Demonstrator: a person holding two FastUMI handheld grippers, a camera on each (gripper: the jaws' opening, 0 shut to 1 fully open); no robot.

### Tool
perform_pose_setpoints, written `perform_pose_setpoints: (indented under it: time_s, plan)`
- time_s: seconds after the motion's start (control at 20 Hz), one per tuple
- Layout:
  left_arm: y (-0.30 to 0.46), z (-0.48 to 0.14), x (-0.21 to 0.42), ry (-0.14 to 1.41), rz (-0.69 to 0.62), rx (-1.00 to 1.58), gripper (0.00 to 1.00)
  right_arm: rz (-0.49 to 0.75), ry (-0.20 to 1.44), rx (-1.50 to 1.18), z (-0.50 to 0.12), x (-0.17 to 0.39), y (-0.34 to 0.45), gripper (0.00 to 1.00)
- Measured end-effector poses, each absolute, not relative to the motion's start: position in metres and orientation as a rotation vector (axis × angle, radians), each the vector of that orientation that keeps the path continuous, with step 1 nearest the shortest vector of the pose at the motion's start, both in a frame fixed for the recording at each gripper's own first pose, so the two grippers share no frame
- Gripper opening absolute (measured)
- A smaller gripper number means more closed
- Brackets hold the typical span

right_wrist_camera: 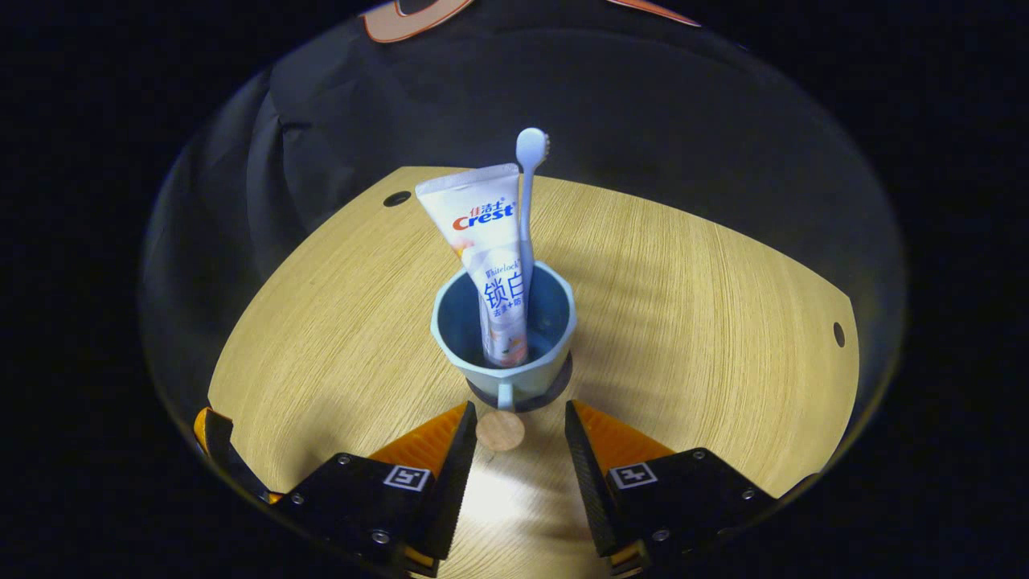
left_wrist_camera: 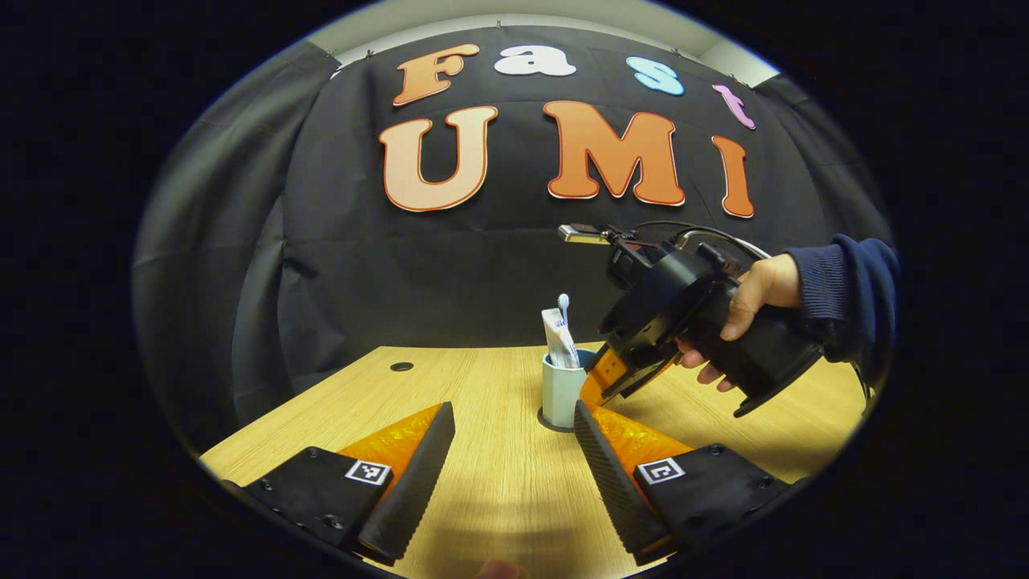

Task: Put the toothbrush and toothpaste on the desktop into the cup, then pick up the cup and place it on the coaster on the desktop.

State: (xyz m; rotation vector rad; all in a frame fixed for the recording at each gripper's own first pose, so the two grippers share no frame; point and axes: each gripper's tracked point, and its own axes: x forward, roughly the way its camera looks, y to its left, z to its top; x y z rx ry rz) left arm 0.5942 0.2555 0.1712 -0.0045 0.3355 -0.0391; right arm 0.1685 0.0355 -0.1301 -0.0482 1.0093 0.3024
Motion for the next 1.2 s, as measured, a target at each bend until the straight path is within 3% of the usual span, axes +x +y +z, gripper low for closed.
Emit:
perform_pose_setpoints:
  time_s: [0.3, 0.4, 0.45, 1.2]
  plan:
    - [0.242, 0.183, 0.601, 0.317, -0.049, -0.005, 0.96, 0.319, 0.864, -0.003, -0.093, 0.161, 0.012, 0.85]
    - [0.239, 0.187, 0.606, 0.310, -0.050, -0.011, 0.95, 0.312, 0.796, 0.013, -0.080, 0.159, 0.000, 0.82]
    - [0.236, 0.192, 0.609, 0.304, -0.051, -0.013, 0.95, 0.307, 0.759, 0.024, -0.073, 0.158, -0.006, 0.88]
    - [0.186, 0.257, 0.626, 0.183, -0.092, -0.030, 0.95, 0.086, 0.214, 0.057, 0.041, 0.106, -0.142, 0.89]
